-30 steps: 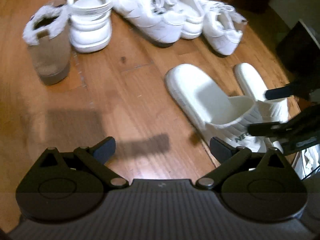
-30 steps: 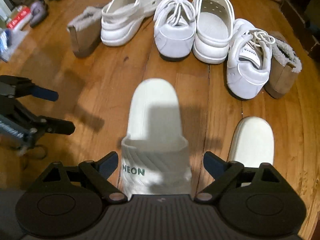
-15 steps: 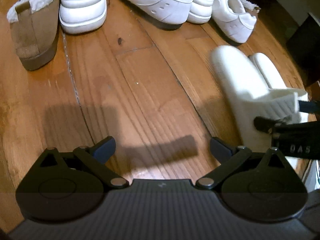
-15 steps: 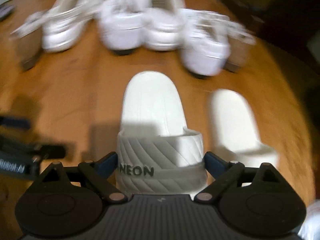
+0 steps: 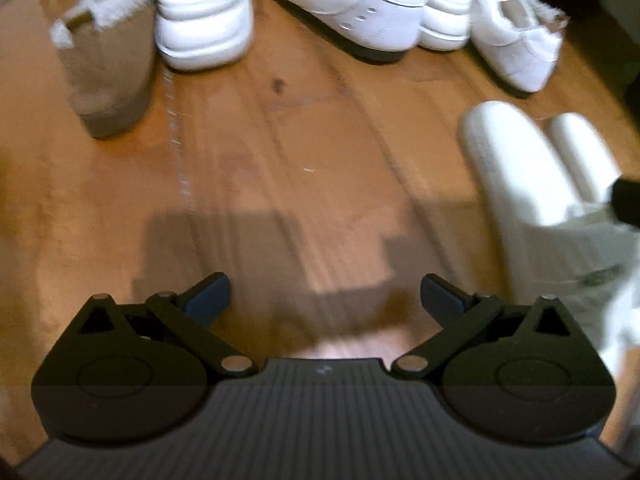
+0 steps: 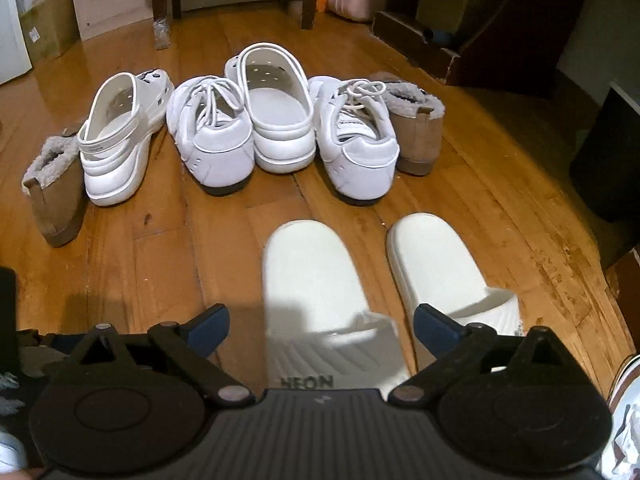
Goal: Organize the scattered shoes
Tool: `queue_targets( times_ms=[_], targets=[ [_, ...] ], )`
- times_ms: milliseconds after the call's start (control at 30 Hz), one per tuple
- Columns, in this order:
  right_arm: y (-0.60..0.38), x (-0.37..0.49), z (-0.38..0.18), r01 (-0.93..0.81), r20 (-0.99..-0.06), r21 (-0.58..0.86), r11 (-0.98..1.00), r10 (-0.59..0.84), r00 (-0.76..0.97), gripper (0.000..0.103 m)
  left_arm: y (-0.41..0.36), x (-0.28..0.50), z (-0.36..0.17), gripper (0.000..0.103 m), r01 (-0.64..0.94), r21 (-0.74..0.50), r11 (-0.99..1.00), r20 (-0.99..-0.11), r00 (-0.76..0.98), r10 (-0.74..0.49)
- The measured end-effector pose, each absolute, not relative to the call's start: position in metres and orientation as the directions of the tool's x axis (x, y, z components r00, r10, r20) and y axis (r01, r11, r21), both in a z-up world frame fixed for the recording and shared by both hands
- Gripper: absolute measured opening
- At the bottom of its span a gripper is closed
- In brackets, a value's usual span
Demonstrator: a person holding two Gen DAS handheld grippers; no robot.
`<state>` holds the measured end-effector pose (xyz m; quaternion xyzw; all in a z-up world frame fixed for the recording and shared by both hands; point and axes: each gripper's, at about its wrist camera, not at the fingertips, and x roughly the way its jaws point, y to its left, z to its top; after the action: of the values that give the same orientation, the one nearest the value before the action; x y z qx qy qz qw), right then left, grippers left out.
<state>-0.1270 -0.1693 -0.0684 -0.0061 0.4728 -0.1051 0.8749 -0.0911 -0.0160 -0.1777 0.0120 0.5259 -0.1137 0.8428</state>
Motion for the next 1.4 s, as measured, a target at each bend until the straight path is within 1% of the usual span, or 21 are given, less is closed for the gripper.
queue_targets(
  times_ms=[167, 667, 1400],
  targets=[
    [-0.161, -0.129, -0.069, 0.158, -0.835, -0.109, 0.981, -0.177, 0.521, 0.099, -0.020, -0.104, -0.185, 0.103, 0.175, -0.003, 0.985, -0.848, 0.521, -0.095],
    [-0.163, -0.135, -0.080, 0.193, -0.864, -0.087, 0.977, -0.170, 0.473, 0.099, -0.022, -0.134, -0.200, 0.103, 0.270, 0.004, 0.963, -0.643, 0.738, -0.204],
    [-0.157, -0.141, -0.093, 0.192, -0.908, -0.035, 0.981, -0.111, 0.404, 0.099, -0.024, -0.134, -0.199, 0.103, 0.268, 0.002, 0.963, -0.640, 0.741, -0.205]
  ],
)
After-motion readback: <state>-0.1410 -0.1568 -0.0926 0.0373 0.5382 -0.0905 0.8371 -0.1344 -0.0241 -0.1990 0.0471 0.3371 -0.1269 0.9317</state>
